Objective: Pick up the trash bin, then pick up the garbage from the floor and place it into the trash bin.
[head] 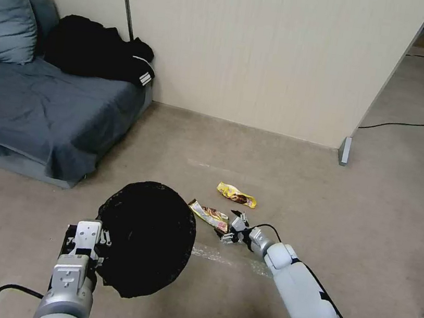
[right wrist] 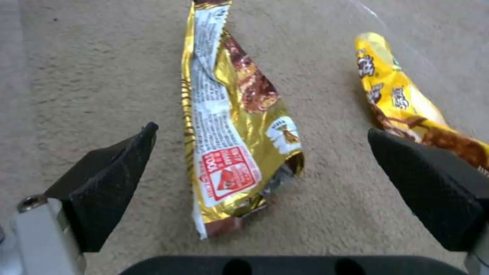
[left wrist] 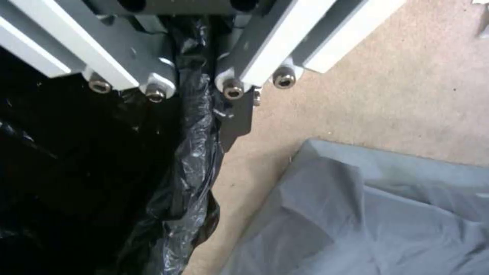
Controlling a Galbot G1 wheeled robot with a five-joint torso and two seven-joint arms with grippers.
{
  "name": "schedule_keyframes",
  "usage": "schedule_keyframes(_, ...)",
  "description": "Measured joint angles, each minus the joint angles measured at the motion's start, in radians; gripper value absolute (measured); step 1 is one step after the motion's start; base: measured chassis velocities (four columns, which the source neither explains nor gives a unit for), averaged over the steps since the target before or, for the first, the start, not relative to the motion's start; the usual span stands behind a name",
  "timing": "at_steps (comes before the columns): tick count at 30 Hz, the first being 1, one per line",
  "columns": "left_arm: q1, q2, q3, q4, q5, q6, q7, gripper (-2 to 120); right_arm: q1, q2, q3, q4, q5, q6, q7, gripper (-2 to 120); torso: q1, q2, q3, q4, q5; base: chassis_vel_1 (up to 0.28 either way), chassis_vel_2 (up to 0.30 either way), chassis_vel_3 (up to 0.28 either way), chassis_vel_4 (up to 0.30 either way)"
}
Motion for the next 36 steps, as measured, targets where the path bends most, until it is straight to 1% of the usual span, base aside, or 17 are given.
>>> schedule_keyframes(4,0.005,-0.003,0.002,0.000,0.004,-0.004,0.000,1,0.009,0.008,0.009,-0.023,0.000,-0.002,-0.004,100,0.000,0.000,0.000,0.0000,0.0001,0.000,0.000,0.000,0.000)
schedule_keyframes(5,0.007,-0.004,0.004,0.000,0.006,-0.006,0.000,1,0.015,0.013,0.015,-0.039,-0.004,-0.002,-0.005,96,0.000,0.000,0.000,0.0000,0.0001,0.000,0.000,0.000,0.000)
schedule_keyframes(6,0.007,-0.004,0.004,0.000,0.006,-0.006,0.000,1,0.015,0.013,0.015,-0.039,-0.004,-0.002,-0.005,96,0.000,0.000,0.000,0.0000,0.0001,0.000,0.000,0.000,0.000)
schedule_keyframes(9,0.011,-0.005,0.005,0.000,0.009,-0.011,0.000,1,0.023,0.021,0.031,-0.068,-0.014,0.000,-0.007,88,0.000,0.000,0.000,0.0000,0.0000,0.000,0.000,0.000,0.000)
schedule_keyframes(10,0.011,-0.005,0.005,0.000,0.009,-0.011,0.000,1,0.023,0.021,0.031,-0.068,-0.014,0.000,-0.007,88,0.000,0.000,0.000,0.0000,0.0000,0.000,0.000,0.000,0.000)
schedule_keyframes(11,0.011,-0.005,0.006,0.000,0.010,-0.012,0.000,1,0.026,0.024,0.038,-0.076,-0.021,0.002,-0.008,81,0.000,0.000,0.000,0.0000,0.0001,0.000,0.000,0.000,0.000)
schedule_keyframes(13,0.012,-0.006,0.009,0.002,0.013,-0.014,0.000,1,0.028,0.028,0.043,-0.084,-0.029,0.003,-0.009,73,0.000,0.000,0.000,0.0000,0.0001,0.000,0.000,0.000,0.000)
schedule_keyframes(17,0.013,-0.006,0.012,0.004,0.015,-0.016,0.000,1,0.031,0.034,0.045,-0.090,-0.033,0.003,-0.009,70,0.000,0.000,0.000,0.0000,0.0001,0.000,0.000,0.000,0.000)
schedule_keyframes(23,0.014,-0.006,0.012,0.005,0.016,-0.018,0.000,1,0.044,0.047,0.059,-0.115,-0.047,0.004,-0.009,70,0.000,0.000,0.000,0.0000,0.0000,0.000,0.000,0.000,0.000)
schedule_keyframes(27,0.016,-0.006,0.013,0.006,0.018,-0.022,-0.001,1,0.061,0.062,0.072,-0.150,-0.054,0.008,-0.007,65,0.000,0.000,0.000,0.0000,0.0001,0.000,0.000,0.000,0.000)
schedule_keyframes(29,0.017,-0.006,0.013,0.007,0.018,-0.024,-0.001,1,0.069,0.068,0.080,-0.169,-0.055,0.008,-0.008,58,0.000,0.000,0.000,0.0000,0.0000,0.000,0.000,0.000,0.000)
schedule_keyframes(30,0.017,-0.006,0.013,0.007,0.018,-0.024,-0.001,1,0.069,0.068,0.080,-0.169,-0.055,0.008,-0.008,58,0.000,0.000,0.000,0.0000,0.0000,0.000,0.000,0.000,0.000)
schedule_keyframes(31,0.017,-0.006,0.013,0.007,0.018,-0.025,-0.002,1,0.073,0.072,0.087,-0.182,-0.057,0.008,-0.008,51,0.000,0.000,0.000,0.0000,0.0000,0.000,0.000,0.000,0.000)
schedule_keyframes(32,0.018,-0.006,0.013,0.008,0.018,-0.027,-0.002,1,0.075,0.075,0.093,-0.192,-0.058,0.008,-0.009,47,0.000,0.000,0.000,0.0001,0.0001,0.000,0.000,0.000,0.000)
schedule_keyframes(33,0.018,-0.006,0.013,0.009,0.018,-0.028,-0.002,1,0.075,0.075,0.097,-0.197,-0.058,0.008,-0.010,41,0.000,0.000,0.000,0.0001,0.0001,0.000,0.000,0.000,0.000)
schedule_keyframes(34,0.018,-0.006,0.013,0.009,0.018,-0.028,-0.002,1,0.075,0.075,0.097,-0.197,-0.058,0.008,-0.010,41,0.000,0.000,0.000,0.0001,0.0001,0.000,0.000,0.000,0.000)
schedule_keyframes(36,0.017,-0.005,0.013,0.012,0.018,-0.030,-0.003,1,0.074,0.074,0.101,-0.198,-0.058,0.007,-0.013,32,0.000,0.000,0.000,0.0000,0.0001,0.000,0.000,0.000,0.000)
